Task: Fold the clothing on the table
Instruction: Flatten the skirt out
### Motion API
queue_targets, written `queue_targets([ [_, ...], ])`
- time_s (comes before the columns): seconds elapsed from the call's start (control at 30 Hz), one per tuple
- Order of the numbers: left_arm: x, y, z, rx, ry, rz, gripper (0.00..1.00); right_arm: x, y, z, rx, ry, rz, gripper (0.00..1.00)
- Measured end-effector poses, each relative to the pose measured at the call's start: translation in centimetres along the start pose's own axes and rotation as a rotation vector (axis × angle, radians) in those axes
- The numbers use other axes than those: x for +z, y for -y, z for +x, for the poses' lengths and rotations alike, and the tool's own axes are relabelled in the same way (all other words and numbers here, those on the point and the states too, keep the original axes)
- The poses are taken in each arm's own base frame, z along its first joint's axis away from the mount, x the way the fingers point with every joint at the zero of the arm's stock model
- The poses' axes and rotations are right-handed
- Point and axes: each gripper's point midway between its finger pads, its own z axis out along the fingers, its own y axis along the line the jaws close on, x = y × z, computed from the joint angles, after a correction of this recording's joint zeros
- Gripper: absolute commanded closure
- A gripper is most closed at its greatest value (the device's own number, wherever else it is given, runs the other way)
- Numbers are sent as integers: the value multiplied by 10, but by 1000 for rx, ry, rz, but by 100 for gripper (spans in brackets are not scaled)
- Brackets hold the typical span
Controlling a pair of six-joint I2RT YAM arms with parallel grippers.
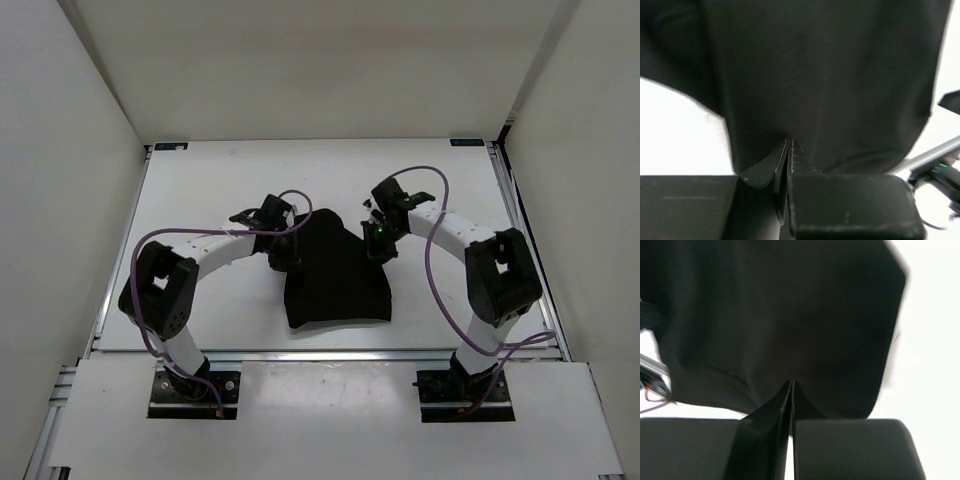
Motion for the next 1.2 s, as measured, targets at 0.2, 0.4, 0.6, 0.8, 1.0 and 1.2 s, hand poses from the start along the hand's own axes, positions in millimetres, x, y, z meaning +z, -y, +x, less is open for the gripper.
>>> queue_targets([
  [0.2,14,-33,29,-14,-90,-140,88,27,5,33,11,-140,27,96],
  [0.4,32,-28,17,-38,-142,-158,88,53,26,13,64,-226,55,97],
  [0.6,69,4,-59,-24,-85,-115,89,60,31,-82,21,-90,47,96],
  [0.8,76,0,-108,-16,-16,-122,79,26,32,-115,-2,29,57,69],
  [1.0,27,-24,-61,-81,-8,-110,64,-29,33,-38,49,54,68,42],
  [1.2,-15,-19,-37,-112,42,-14,63,-36,74,24,265,77,29,45],
])
